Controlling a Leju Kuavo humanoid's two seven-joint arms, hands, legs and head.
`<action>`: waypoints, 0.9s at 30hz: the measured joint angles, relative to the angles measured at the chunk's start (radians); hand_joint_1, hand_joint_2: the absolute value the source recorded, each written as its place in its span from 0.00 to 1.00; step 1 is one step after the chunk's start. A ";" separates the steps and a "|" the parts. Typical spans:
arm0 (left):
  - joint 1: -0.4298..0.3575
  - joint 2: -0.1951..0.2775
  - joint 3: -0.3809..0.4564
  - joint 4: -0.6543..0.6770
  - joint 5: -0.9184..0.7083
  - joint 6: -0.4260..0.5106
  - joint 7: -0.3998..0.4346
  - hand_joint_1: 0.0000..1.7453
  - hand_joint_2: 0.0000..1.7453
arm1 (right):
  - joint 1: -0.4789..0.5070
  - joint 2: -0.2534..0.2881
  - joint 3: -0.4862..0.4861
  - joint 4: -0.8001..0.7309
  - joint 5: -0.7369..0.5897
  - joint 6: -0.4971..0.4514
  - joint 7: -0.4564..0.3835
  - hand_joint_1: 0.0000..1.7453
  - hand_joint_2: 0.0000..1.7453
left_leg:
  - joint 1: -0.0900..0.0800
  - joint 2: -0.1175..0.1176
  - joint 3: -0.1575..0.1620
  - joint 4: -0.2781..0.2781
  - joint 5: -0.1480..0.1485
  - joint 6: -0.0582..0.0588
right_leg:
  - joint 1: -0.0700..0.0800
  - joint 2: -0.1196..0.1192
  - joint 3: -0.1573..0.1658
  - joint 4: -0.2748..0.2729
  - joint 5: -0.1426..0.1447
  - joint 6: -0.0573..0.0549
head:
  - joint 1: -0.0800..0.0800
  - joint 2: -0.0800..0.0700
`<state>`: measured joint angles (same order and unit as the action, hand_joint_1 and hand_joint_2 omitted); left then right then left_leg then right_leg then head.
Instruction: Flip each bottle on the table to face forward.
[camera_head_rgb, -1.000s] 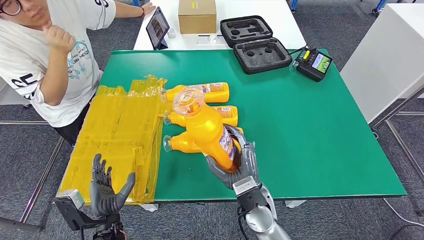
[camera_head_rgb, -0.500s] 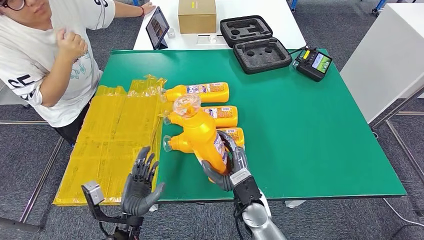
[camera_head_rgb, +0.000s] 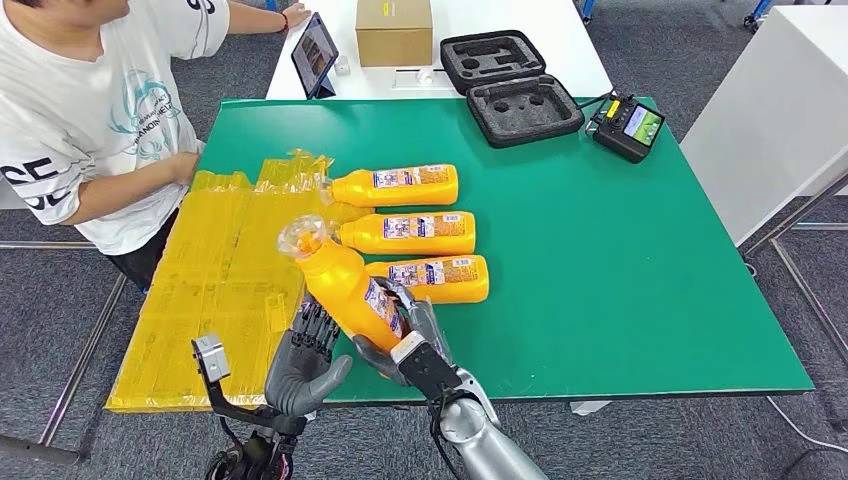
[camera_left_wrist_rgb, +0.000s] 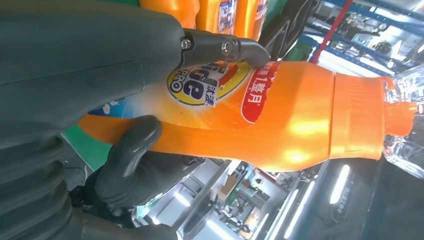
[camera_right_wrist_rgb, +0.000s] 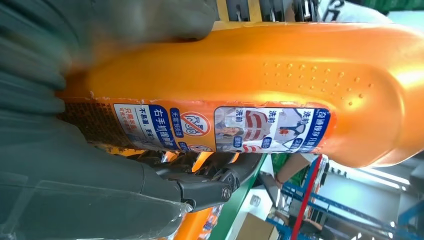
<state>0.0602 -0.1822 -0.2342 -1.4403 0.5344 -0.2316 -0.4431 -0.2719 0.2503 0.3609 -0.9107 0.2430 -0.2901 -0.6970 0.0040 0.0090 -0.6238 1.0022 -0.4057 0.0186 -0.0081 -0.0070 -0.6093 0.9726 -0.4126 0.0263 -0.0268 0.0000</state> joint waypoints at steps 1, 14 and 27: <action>-0.002 0.003 0.000 0.005 0.004 0.000 0.000 0.00 1.00 | -0.007 0.004 0.005 0.014 0.006 -0.002 0.000 1.00 1.00 | 0.000 0.000 0.000 0.000 0.000 0.000 | 0.000 0.000 0.000 0.000 0.000 0.000 | 0.000 0.000; -0.033 0.019 0.005 0.065 0.044 0.066 0.013 0.00 1.00 | -0.039 0.041 0.115 0.100 0.104 -0.009 0.011 1.00 1.00 | 0.000 0.000 0.000 0.000 0.000 0.000 | 0.000 0.000 0.000 0.000 0.000 0.000 | 0.000 0.000; 0.015 0.020 0.061 0.068 0.152 0.091 0.000 0.00 1.00 | -0.077 0.053 0.239 0.170 0.203 0.003 0.054 1.00 1.00 | 0.000 0.001 0.000 0.000 0.000 0.000 | 0.000 0.001 -0.001 0.000 0.000 0.000 | -0.002 0.000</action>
<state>0.0753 -0.1625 -0.1729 -1.3718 0.6866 -0.1408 -0.4427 -0.3489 0.3035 0.6002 -0.7410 0.4456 -0.2870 -0.6425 0.0041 0.0097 -0.6237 1.0023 -0.4056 0.0185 -0.0079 -0.0064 -0.6104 0.9726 -0.4126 0.0261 -0.0287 0.0000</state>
